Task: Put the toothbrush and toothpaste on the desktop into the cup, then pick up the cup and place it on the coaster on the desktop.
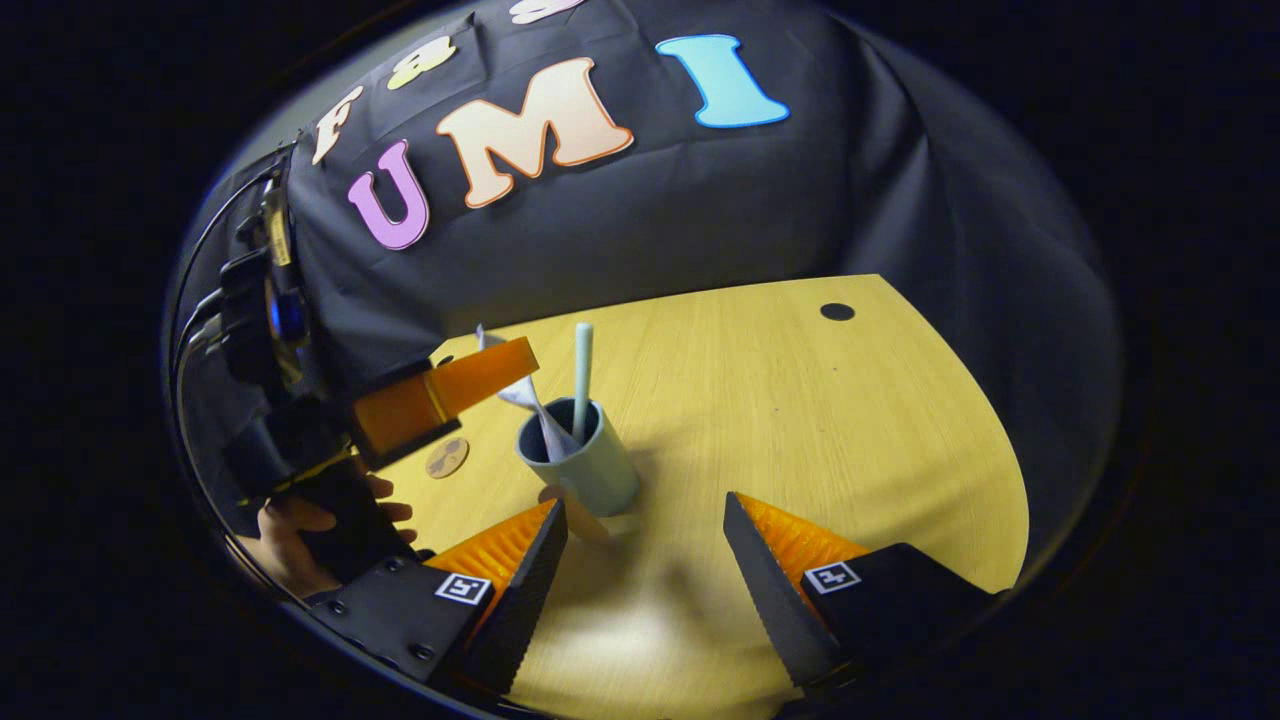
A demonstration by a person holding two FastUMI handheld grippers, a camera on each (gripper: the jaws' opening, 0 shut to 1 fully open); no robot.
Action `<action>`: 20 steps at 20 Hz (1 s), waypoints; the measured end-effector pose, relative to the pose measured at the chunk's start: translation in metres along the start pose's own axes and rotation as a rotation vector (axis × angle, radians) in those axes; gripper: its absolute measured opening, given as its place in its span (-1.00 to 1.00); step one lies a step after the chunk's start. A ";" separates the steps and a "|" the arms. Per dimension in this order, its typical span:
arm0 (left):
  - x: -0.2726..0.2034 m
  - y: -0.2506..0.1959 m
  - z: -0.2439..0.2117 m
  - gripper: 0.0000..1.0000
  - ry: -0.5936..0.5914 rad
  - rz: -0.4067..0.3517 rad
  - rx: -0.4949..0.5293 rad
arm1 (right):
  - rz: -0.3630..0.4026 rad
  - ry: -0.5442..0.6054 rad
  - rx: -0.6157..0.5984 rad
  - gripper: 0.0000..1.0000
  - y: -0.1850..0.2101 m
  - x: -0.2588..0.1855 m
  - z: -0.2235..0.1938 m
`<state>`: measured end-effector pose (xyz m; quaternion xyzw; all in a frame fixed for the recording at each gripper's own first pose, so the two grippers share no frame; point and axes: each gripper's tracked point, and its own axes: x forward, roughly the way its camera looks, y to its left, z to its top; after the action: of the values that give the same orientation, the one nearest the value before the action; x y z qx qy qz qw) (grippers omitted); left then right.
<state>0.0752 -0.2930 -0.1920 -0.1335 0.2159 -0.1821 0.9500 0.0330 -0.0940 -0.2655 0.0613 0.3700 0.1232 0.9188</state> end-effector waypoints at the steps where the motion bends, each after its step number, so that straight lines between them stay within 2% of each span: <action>1: -0.008 0.005 0.000 0.82 -0.005 0.007 0.009 | 0.000 0.025 -0.019 0.97 0.006 0.005 0.001; 5: -0.040 0.028 -0.008 0.90 0.018 0.017 0.004 | -0.006 0.147 -0.110 0.97 0.029 0.022 0.000; 9: -0.074 0.065 -0.003 0.90 0.013 0.039 0.040 | -0.043 0.265 -0.212 0.97 0.045 0.046 -0.004; 11: -0.088 0.087 0.001 0.90 0.003 0.062 0.063 | -0.071 0.329 -0.255 0.97 0.049 0.057 -0.014; 12: -0.094 0.098 0.003 0.90 -0.002 0.076 0.072 | -0.084 0.357 -0.270 0.87 0.051 0.063 -0.018; 13: -0.100 0.107 0.006 0.91 -0.009 0.086 0.080 | -0.093 0.383 -0.285 0.87 0.052 0.069 -0.022; 14: -0.106 0.117 0.008 0.91 -0.017 0.099 0.085 | -0.104 0.409 -0.301 0.97 0.053 0.074 -0.025; 15: -0.111 0.127 0.011 0.91 -0.023 0.112 0.091 | -0.119 0.436 -0.319 0.89 0.052 0.078 -0.029; 16: -0.116 0.136 0.012 0.90 -0.026 0.128 0.096 | -0.130 0.461 -0.333 0.98 0.052 0.083 -0.031; 17: -0.121 0.144 0.013 0.89 -0.030 0.143 0.099 | -0.142 0.480 -0.347 0.89 0.051 0.088 -0.034; 20: -0.136 0.168 0.016 0.91 -0.044 0.192 0.113 | -0.167 0.537 -0.366 0.97 0.047 0.100 -0.045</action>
<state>0.0171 -0.0842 -0.1846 -0.0622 0.1961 -0.0993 0.9736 0.0634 -0.0209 -0.3546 -0.1700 0.5745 0.1237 0.7910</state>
